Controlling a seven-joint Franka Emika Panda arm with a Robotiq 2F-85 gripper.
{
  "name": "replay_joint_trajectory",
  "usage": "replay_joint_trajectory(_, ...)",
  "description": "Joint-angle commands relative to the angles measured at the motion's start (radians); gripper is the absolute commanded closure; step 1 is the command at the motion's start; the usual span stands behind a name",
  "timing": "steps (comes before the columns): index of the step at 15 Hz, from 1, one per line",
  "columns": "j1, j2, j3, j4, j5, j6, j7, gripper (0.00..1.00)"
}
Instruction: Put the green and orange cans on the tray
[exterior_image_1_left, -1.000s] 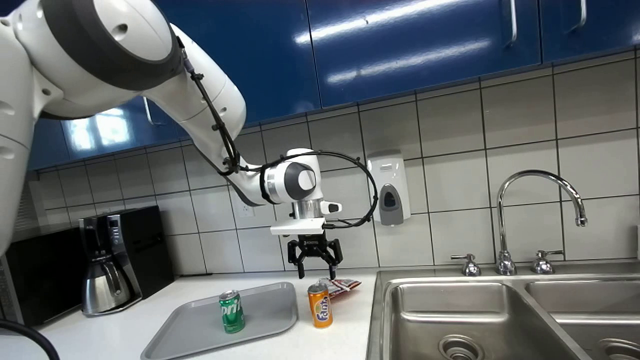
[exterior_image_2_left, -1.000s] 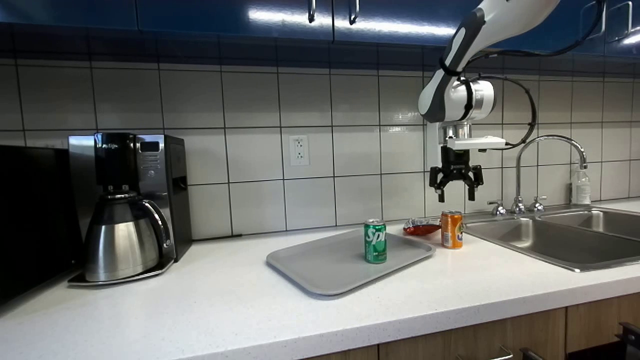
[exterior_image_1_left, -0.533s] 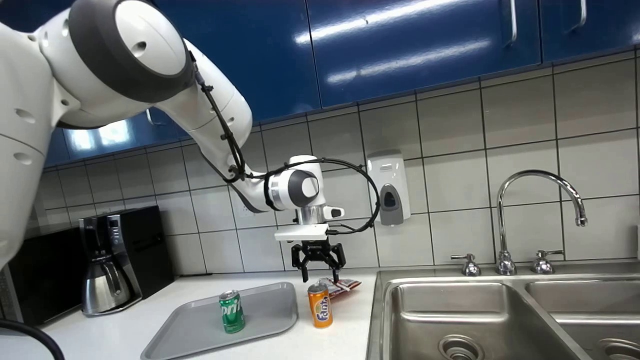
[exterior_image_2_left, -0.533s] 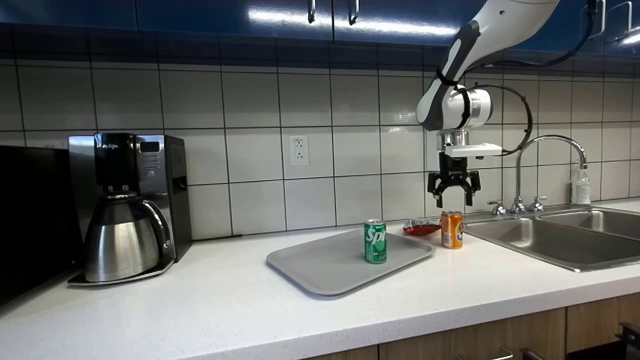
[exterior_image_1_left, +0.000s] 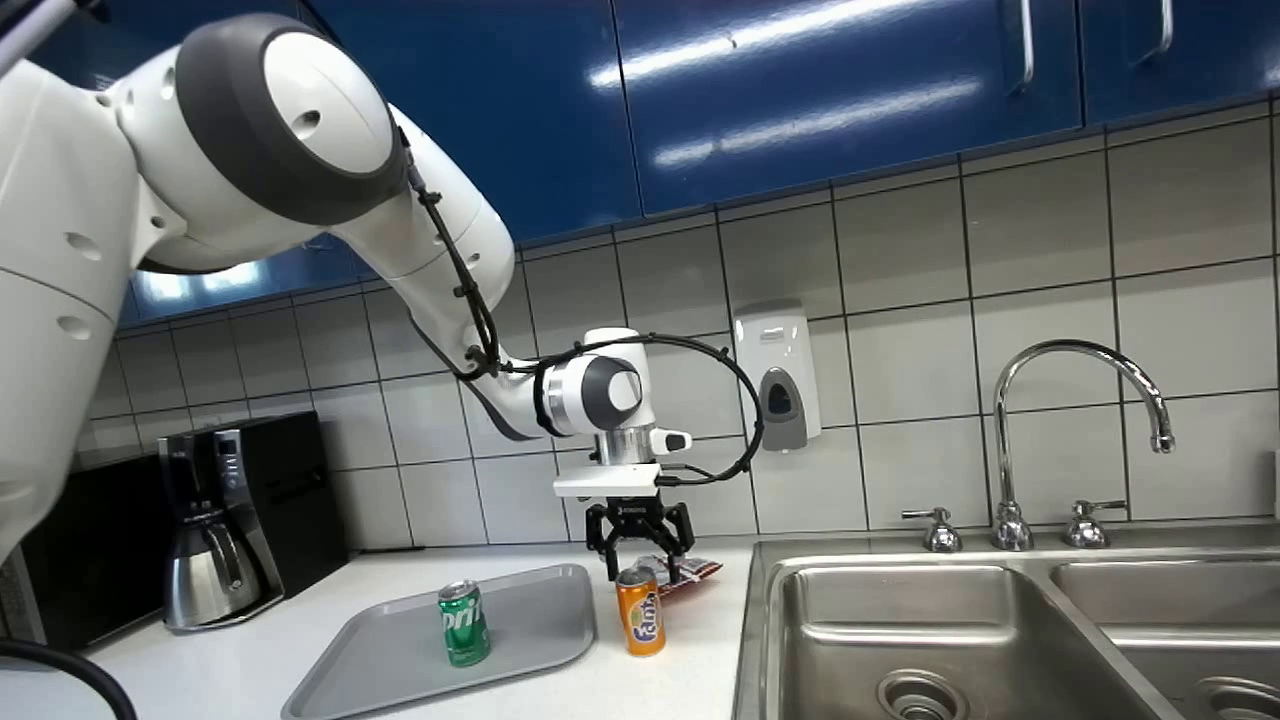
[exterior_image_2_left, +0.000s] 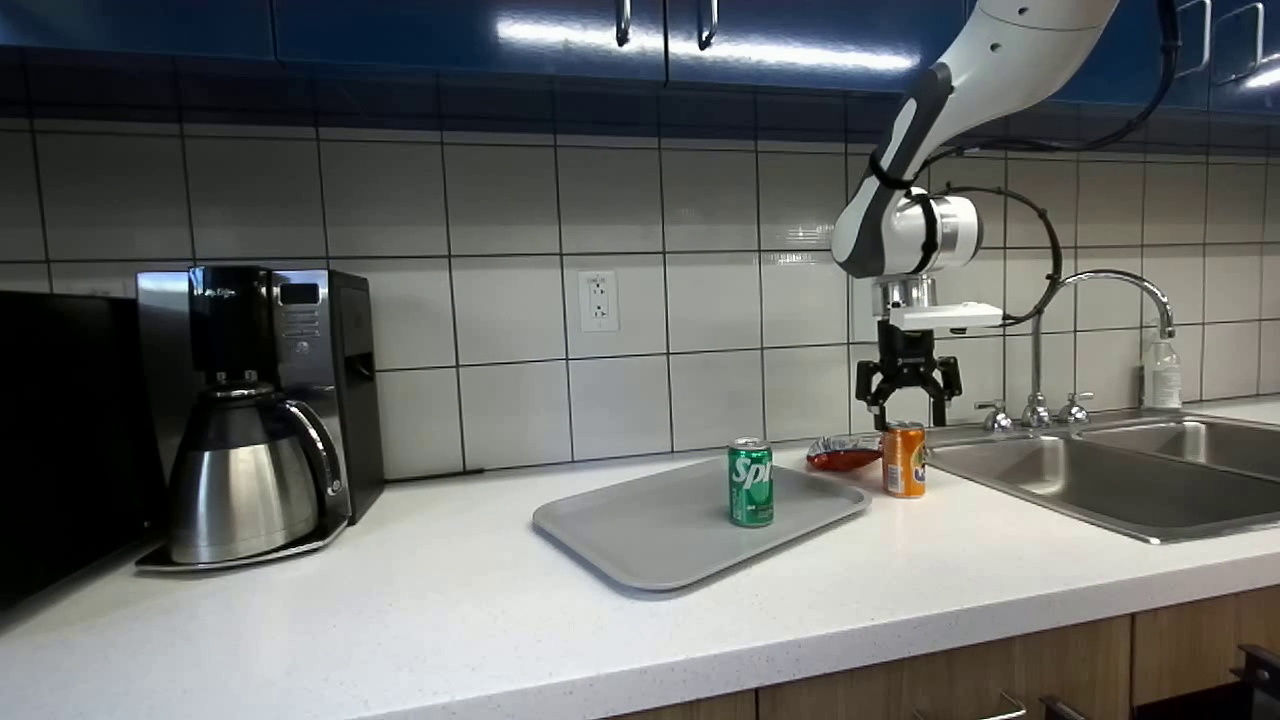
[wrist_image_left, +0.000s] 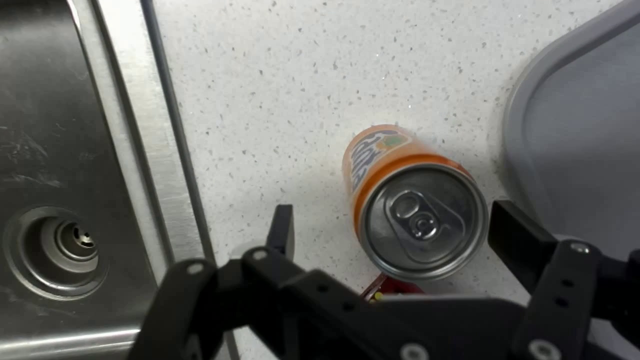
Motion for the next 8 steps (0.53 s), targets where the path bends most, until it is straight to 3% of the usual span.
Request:
replay_joint_trajectory(1,-0.014,0.041,0.011,0.037,-0.017,0.009,-0.011,0.00)
replay_joint_trajectory(8,-0.007,0.089,0.014,0.055,-0.030,0.013,-0.004,0.00)
